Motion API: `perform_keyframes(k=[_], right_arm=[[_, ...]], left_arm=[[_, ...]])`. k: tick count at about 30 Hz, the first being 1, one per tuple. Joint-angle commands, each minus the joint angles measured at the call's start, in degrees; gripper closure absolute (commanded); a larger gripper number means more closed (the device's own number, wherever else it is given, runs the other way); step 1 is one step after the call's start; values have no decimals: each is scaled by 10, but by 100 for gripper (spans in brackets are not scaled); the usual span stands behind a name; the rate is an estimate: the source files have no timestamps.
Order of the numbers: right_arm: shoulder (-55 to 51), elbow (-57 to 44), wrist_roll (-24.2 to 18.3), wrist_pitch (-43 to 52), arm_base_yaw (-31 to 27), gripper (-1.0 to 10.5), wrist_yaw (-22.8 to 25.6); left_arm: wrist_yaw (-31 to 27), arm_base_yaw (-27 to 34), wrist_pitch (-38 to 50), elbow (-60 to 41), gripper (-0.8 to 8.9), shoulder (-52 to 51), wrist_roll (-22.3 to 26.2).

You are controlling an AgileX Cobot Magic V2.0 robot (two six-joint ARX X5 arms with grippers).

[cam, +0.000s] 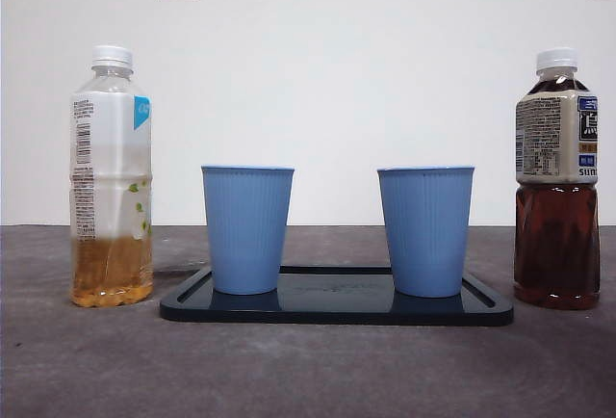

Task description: Pour the drink into the cup

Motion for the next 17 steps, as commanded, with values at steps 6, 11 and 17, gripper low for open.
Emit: perform_keyframes(k=[6,11,17], right_arm=[[9,119,89,0,9,935,-3],[56,224,95,-22,12,935,-7],[147,363,89,-90,12,935,-79]], left_arm=[[3,-21,5,106,804,16,-81],[3,-24,-47,227,804,65,-86],[43,-24,-125,393,804,158,-62]])
